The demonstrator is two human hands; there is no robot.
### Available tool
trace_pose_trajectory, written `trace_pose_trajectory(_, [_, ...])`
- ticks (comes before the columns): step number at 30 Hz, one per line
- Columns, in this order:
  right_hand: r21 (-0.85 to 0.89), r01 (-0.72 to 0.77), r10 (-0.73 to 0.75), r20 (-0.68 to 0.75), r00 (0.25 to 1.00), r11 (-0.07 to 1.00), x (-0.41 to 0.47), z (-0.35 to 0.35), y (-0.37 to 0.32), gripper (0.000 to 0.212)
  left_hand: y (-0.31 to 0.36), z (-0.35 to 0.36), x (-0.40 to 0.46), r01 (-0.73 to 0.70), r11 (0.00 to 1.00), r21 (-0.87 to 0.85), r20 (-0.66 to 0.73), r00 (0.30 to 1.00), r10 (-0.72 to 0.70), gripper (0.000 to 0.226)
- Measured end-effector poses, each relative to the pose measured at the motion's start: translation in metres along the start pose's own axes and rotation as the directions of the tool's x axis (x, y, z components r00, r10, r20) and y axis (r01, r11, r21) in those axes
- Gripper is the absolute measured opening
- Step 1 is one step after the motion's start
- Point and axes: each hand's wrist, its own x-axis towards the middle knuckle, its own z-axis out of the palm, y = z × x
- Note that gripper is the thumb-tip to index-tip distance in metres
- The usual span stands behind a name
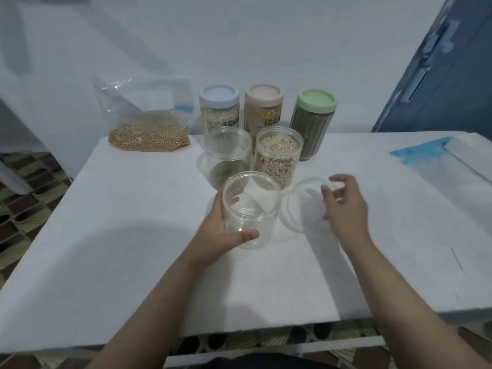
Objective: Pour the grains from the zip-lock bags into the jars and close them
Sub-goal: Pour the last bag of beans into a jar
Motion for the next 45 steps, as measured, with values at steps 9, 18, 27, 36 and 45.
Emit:
trace_pose_trajectory(9, [-0.254,0.286,-0.290,0.023,0.957,0.924,-0.013,0.003,0.000,0.021,0.013,0.009,-0.020,-0.049,0.999,0.013,-0.124,0.991,0.051,0.107])
trace_pose_trajectory(18, [0.233,0.531,-0.570,0.148,0.808,0.815,-0.039,0.021,-0.165,0.016,0.083,-0.035,-0.012,-0.164,0.987,-0.004,-0.605,0.786,0.128,0.033])
trace_pose_trajectory(27, [0.361,0.298,-0.389,0.212,0.897,0.884,0.009,0.201,-0.256,0.015,0.083,-0.208,0.081,-0.012,0.997,0.077,-0.805,0.590,0.069,0.022])
trace_pose_trajectory(36, [0.133,-0.302,0.281,0.159,0.946,0.944,0.090,0.336,-0.253,0.062,0.020,-0.331,0.190,0.366,0.929,-0.058,-0.680,0.667,-0.305,0.066])
trace_pose_trajectory(45, [0.180,-0.353,0.331,0.143,0.933,0.918,0.105,0.373,-0.236,0.062,-0.003,-0.346,0.205,0.142,0.985,-0.102,-0.582,0.794,-0.175,0.028])
